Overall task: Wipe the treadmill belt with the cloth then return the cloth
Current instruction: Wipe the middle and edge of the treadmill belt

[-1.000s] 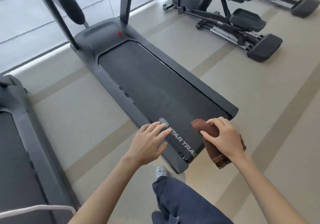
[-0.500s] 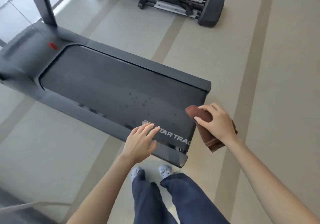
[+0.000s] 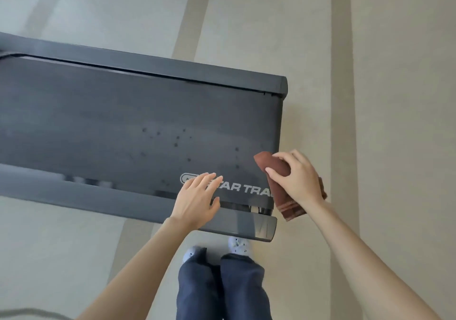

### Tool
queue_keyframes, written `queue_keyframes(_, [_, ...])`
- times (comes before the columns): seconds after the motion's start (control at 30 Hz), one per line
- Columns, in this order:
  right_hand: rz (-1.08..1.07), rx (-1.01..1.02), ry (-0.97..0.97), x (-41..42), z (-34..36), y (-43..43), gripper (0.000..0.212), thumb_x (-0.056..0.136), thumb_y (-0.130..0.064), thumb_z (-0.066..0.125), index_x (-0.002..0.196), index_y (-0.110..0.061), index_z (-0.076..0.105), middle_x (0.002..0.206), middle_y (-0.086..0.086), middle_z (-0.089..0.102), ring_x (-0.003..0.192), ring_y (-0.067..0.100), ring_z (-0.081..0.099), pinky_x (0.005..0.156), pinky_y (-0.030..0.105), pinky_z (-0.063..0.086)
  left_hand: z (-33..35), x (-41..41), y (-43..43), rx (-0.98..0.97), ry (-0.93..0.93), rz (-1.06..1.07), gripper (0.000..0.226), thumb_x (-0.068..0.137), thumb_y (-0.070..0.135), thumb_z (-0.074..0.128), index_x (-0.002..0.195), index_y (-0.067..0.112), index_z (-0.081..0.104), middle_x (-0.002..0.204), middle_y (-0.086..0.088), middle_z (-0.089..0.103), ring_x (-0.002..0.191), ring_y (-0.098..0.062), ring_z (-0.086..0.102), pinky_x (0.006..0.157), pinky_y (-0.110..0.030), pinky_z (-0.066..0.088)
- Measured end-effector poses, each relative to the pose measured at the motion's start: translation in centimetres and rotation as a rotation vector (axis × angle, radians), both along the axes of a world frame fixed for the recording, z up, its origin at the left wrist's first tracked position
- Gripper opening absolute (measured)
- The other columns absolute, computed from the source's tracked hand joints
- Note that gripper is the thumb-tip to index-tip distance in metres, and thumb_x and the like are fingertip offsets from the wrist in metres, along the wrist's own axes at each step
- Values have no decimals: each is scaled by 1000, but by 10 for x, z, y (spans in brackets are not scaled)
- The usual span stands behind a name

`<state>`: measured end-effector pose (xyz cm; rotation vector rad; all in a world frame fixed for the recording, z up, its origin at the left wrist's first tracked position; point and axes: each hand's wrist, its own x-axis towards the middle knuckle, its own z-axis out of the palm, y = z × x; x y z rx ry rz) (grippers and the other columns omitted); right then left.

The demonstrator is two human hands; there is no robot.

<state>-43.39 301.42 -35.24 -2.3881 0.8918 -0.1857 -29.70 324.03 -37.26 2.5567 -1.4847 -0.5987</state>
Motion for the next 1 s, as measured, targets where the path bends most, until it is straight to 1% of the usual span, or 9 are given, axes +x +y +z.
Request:
queue_keyframes(0.17, [6, 36, -30, 3, -155, -2, 27, 78, -39, 71, 102, -27, 66, 95, -7, 59, 91, 16, 56, 72, 24, 39, -152, 11, -29, 24, -5, -24, 55, 91, 32, 47, 142, 15, 37, 146, -4, 38, 138, -21, 29, 111, -37, 24])
queue_keyframes(0.27, [-37, -8, -77, 9, -245, -8, 29, 77, -37, 73, 102, -25, 67, 93, -7, 59, 90, 15, 56, 72, 22, 39, -236, 26, -48, -18, -61, -58, 55, 91, 33, 47, 142, 15, 36, 148, -5, 36, 139, -22, 28, 112, -38, 22])
queue_keyframes(0.43, [-70, -202, -117, 19, -373, -6, 34, 76, -31, 77, 106, -16, 69, 94, 3, 60, 88, 23, 55, 72, 28, 46, -351, 52, -77, -50, -133, -120, 59, 92, 37, 43, 145, 15, 30, 153, -7, 24, 142, -22, 18, 116, -38, 14])
queue_keyframes(0.53, [7, -439, -96, 13, -427, 6, 35, 76, -36, 75, 107, -20, 69, 96, 4, 62, 87, 26, 55, 68, 33, 48, -397, 60, -86, -103, -172, -144, 60, 92, 41, 41, 145, 16, 30, 154, -6, 23, 143, -22, 17, 117, -41, 12])
queue_keyframes(0.6, [22, -553, -149, 14, -447, -2, 33, 80, -44, 68, 108, -27, 66, 96, -1, 59, 87, 22, 51, 67, 31, 43, -416, 67, -91, -172, -198, -150, 60, 90, 44, 35, 144, 17, 32, 153, -5, 25, 142, -22, 18, 116, -45, 14])
queue_keyframes(0.73, [14, -609, -233, 48, -458, -45, 32, 82, -54, 60, 106, -33, 64, 93, -6, 53, 85, 18, 48, 65, 25, 39, -436, 76, -94, -284, -212, -150, 59, 91, 45, 33, 144, 21, 32, 153, 0, 24, 143, -17, 15, 116, -44, 12])
queue_keyframes(0.83, [-86, -593, -177, 102, -447, -94, 36, 78, -57, 62, 104, -33, 65, 94, -3, 55, 89, 22, 50, 63, 29, 42, -436, 76, -93, -308, -205, -146, 58, 90, 45, 34, 144, 22, 33, 153, 2, 25, 143, -15, 15, 116, -42, 10])
queue_keyframes(0.9, [-109, -548, -89, 138, -436, -124, 40, 79, -60, 59, 108, -33, 64, 99, -1, 56, 96, 25, 50, 68, 32, 44, -430, 74, -93, -300, -190, -135, 59, 90, 46, 32, 144, 22, 32, 153, 3, 24, 143, -14, 14, 117, -41, 10])
queue_keyframes(1.0, [-86, -542, -6, 164, -438, -144, 44, 80, -64, 54, 111, -34, 62, 104, 0, 57, 103, 26, 49, 72, 32, 40, -425, 74, -93, -307, -179, -98, 62, 90, 46, 31, 144, 16, 32, 153, 2, 25, 143, -13, 14, 117, -39, 10])
